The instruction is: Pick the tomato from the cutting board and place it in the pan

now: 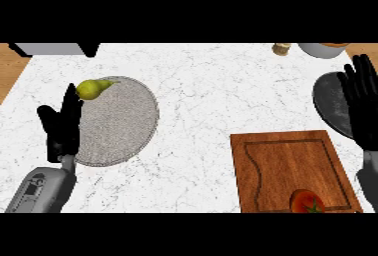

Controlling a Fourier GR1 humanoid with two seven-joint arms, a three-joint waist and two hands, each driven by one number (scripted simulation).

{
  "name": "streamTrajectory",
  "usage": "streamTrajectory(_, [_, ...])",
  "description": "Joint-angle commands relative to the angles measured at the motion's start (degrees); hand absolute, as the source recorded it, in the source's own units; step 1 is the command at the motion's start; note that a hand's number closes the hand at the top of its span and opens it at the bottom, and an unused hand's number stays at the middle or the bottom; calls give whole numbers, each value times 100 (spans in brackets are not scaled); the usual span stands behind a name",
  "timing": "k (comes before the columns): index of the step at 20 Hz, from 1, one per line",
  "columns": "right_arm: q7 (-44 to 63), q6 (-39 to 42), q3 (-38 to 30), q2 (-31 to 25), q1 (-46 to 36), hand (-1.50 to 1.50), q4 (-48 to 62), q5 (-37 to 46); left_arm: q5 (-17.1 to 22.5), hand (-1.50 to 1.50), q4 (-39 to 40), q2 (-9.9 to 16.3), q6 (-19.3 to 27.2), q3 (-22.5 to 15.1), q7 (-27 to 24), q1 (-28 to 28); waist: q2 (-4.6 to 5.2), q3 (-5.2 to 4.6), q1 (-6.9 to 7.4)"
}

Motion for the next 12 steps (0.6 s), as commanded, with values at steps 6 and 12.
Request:
streamTrajectory(6, [-1408,2540,2184,-1035,-909,150,-1970,1432,481,0,-306,-609,-1153,-867,142,-129,-37,-7,365])
streamTrajectory(12, [-3888,1740,2102,-1437,-144,-150,-2585,3159,1024,0,-664,-672,-1750,-928,251,298,66,122,-20])
